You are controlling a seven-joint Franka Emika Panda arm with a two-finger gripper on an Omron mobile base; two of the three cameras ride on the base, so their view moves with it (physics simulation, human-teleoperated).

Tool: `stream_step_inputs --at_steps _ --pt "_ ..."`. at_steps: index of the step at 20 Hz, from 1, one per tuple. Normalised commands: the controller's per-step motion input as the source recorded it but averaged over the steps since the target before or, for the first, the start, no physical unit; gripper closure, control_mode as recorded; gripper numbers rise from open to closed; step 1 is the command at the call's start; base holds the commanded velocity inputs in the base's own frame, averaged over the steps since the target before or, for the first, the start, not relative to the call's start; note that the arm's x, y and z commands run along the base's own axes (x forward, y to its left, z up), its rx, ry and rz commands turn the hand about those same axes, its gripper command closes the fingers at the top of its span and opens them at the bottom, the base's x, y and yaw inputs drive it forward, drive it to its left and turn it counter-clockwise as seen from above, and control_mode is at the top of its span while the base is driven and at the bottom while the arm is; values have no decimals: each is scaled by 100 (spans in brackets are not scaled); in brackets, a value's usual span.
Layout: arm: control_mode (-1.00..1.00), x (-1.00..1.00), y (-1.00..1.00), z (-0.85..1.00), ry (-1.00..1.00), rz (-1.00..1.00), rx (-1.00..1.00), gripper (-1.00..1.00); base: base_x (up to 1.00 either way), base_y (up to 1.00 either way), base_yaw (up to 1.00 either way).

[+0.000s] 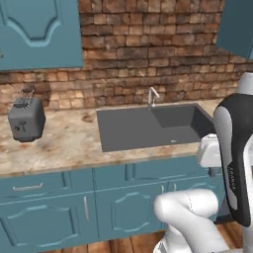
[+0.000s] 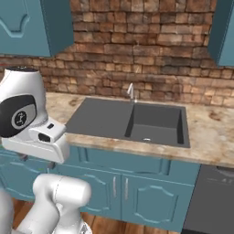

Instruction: Four empty soda cans are scattered around the kitchen. Gather all the cans and cluster them next to the stove for recycling.

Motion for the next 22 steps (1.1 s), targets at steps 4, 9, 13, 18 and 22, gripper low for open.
stream_step_inputs --at_steps 4,9,13,18,22 --pt "100 0 0 0 0 0 0 -100 -2 -19 11" --pt "100 0 0 0 0 0 0 -100 0 -3 59" --pt "100 0 0 0 0 0 0 -100 2 100 25" --pt "100 0 0 0 0 0 0 -100 50 100 4" --pt "100 0 0 0 0 0 0 -100 82 100 0"
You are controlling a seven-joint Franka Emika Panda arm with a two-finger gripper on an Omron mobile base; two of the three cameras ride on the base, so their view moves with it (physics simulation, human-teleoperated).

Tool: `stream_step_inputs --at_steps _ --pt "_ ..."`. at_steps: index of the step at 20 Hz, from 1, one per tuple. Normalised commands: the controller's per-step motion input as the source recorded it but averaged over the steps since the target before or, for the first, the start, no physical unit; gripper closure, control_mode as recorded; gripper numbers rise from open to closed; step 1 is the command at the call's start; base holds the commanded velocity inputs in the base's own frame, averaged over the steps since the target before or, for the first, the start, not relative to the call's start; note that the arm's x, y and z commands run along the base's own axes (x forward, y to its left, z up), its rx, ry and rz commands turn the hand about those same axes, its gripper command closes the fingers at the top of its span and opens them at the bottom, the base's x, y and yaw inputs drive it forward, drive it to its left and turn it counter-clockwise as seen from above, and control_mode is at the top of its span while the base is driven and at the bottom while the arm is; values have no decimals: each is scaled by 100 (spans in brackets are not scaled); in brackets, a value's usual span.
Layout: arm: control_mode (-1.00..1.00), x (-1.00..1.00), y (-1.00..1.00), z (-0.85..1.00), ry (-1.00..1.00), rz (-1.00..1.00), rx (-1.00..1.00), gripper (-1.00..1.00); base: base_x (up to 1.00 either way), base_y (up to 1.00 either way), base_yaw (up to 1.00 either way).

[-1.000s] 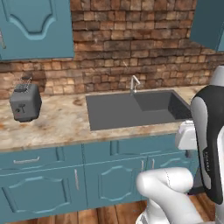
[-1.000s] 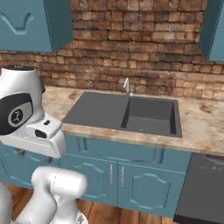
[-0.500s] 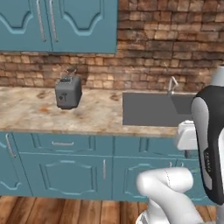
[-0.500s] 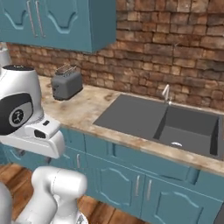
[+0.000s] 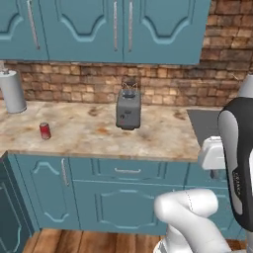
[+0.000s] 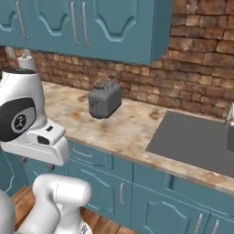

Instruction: Four empty soda cans are scattered around the kitchen. Gather all the cans and cluster them next to the stove for recycling.

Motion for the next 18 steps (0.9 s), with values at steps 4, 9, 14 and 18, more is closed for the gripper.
stream_step_inputs --at_steps 4,9,14,18 --pt "100 0 0 0 0 0 0 -100 100 100 1" --pt "100 0 0 0 0 0 0 -100 81 100 18" --pt "100 0 0 0 0 0 0 -100 71 77 39" --pt "100 0 0 0 0 0 0 -100 82 69 13"
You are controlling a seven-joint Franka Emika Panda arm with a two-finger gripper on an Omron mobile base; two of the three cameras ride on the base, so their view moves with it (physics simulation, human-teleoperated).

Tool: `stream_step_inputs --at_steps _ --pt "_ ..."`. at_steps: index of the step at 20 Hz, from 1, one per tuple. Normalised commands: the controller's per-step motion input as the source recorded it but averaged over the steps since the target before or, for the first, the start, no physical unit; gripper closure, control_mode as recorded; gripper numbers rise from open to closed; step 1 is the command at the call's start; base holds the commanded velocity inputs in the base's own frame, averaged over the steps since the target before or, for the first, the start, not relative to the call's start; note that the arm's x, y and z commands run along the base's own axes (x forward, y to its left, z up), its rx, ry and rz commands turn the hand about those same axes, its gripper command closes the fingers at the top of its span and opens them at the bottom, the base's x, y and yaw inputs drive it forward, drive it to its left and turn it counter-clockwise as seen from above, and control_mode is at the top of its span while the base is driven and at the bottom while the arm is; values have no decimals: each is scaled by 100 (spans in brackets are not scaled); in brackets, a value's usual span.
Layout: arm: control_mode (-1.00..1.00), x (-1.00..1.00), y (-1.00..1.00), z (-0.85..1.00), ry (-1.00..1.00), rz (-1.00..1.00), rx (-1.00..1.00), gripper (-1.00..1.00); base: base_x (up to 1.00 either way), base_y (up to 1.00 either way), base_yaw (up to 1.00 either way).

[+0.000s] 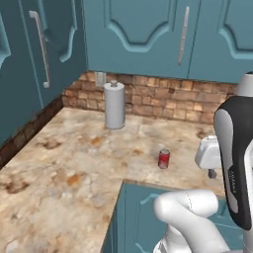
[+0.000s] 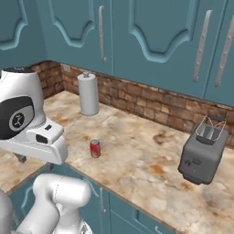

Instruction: Four empty soda cans are scattered around the kitchen. Gather all the cans and cluster them next to the stove for recycling.

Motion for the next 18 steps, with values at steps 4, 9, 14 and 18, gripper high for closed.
stream_step_inputs --at_steps 4,9,14,18 --pt "100 0 0 0 0 0 0 -100 87 53 0" --pt "100 0 0 0 0 0 0 -100 32 0 -10" --pt "100 0 0 0 0 0 0 -100 0 0 0" --pt "100 0 0 0 0 0 0 -100 0 0 0"
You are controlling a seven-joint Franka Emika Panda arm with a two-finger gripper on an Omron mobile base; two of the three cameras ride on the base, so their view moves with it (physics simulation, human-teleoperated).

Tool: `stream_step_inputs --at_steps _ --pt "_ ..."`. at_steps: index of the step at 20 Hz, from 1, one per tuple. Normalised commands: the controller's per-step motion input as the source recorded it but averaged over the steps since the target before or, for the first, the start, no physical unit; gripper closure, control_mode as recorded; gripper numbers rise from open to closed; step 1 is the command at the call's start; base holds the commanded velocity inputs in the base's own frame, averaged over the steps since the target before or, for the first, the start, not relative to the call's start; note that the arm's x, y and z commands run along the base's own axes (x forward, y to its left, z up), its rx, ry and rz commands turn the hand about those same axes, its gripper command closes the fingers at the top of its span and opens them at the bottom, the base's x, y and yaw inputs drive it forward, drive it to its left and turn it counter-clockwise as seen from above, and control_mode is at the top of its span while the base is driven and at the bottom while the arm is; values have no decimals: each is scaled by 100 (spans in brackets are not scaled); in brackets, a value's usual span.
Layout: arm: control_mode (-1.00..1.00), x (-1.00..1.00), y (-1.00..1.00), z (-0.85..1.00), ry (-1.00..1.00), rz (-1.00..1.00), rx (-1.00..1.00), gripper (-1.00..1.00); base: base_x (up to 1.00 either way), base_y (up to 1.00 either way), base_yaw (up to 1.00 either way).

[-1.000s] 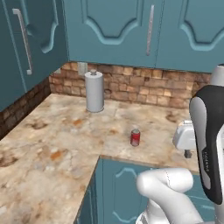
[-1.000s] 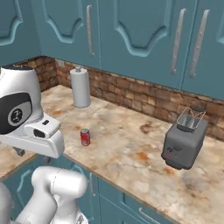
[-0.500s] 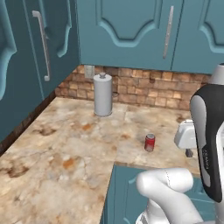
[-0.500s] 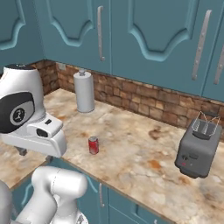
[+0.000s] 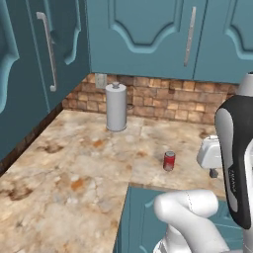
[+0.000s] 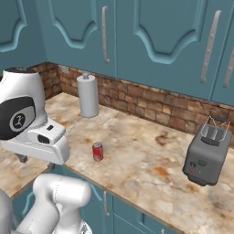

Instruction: Four empty soda cans are scattered around the kitchen. Gather all the cans and cluster them next to the stove for recycling.

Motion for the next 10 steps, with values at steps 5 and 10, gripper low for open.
stream_step_inputs --at_steps 5,10 --pt "-100 0 0 0 0 0 0 -100 0 0 0" --pt "-100 70 4 -13 0 0 1 -100 0 0 0"
